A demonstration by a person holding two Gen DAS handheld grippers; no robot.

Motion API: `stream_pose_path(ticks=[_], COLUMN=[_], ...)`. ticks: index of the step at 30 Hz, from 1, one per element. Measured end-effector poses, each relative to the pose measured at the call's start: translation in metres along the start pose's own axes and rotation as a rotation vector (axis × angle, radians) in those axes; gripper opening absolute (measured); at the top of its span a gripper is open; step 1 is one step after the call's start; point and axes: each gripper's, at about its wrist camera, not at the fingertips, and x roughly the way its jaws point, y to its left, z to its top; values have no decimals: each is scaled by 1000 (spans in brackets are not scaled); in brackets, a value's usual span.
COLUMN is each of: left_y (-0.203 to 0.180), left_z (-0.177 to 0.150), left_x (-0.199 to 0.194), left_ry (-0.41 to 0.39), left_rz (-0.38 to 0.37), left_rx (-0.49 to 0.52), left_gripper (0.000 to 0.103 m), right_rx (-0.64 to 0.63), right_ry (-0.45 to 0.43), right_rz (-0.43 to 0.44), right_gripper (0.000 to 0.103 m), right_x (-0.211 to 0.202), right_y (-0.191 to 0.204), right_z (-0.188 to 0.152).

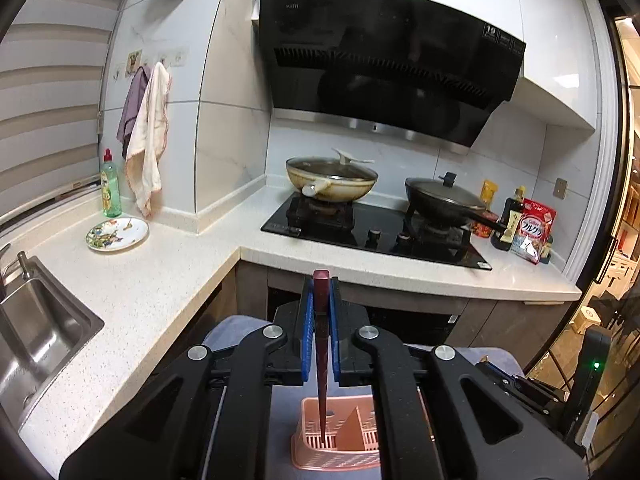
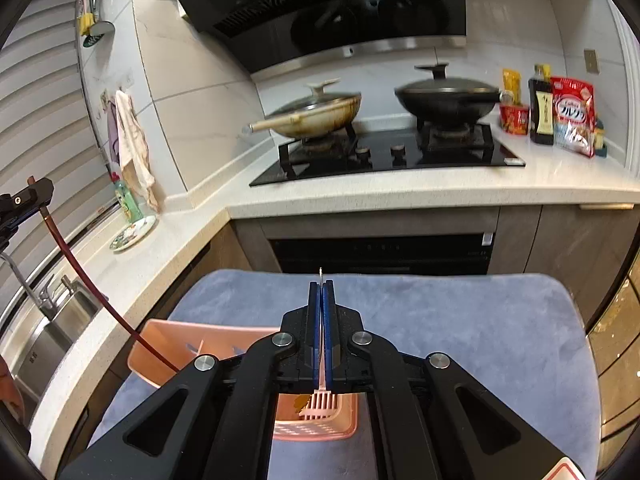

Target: Organize utensils

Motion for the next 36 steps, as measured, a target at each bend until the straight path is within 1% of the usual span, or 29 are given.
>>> stream_pose_path(ticks=[2, 5, 6, 7, 8, 9, 10, 11, 14, 16, 17, 18, 19, 23, 24, 28, 31, 34, 36], left_y=[4, 11, 13, 15, 17, 20, 23, 26, 31, 36, 37, 40, 42, 46, 48, 51, 52, 50, 49], left_z=[-5, -9, -9, -10, -10, -11, -12, -14, -19, -28, -31, -37, -44, -72, -84, -118, -148, -174, -192], left_x=[3, 2, 1, -2, -5, -10, -17, -26, -49, -71, -78, -91, -104, -139, -151, -179, -196, -208, -216], left_ry=[19, 28, 30, 31, 32, 27, 18, 12, 16, 34, 36, 40, 42, 82, 96, 136, 174, 211, 230], left_rz=[6, 17, 24, 35, 51, 67, 77, 84, 97, 104, 103, 110, 116, 120, 122, 133, 135, 125, 130], left_rx=[-3, -12, -10, -8, -8, -11, -14, -11, -6, 0, 2, 6, 10, 33, 34, 49, 61, 68, 70], left_gripper=[7, 8, 13, 26, 36, 48, 51, 51, 52, 53, 59, 64, 65, 65, 65, 65, 65, 65, 65], right_rx=[1, 1, 5, 12, 16, 22, 26, 33, 44, 47, 47, 47, 45, 42, 38, -31, -64, -65, -70], right_ry=[11, 2, -2, -6, -11, -18, -27, -38, -55, -59, -58, -54, -51, -15, -6, 24, 55, 109, 134], right_rz=[2, -2, -4, -2, 1, 1, 2, 7, 19, 25, 28, 31, 33, 44, 45, 7, 3, 13, 13], right_gripper=[4, 6, 6, 8, 12, 15, 20, 24, 27, 30, 33, 33, 33, 34, 34, 34, 34, 34, 34], right_x=[3, -2, -6, -11, -16, -23, -31, -42, -76, -98, -113, -123, -133, -175, -182, -210, -222, -228, -230], right_y=[-2, -5, -7, -9, -10, -12, -13, -16, -21, -23, -24, -25, -26, -26, -24, -10, 0, 8, 11], right_z=[-4, -6, -5, -3, -3, -2, -1, -1, -6, -14, -21, -27, -34, -70, -79, -124, -154, -191, -210])
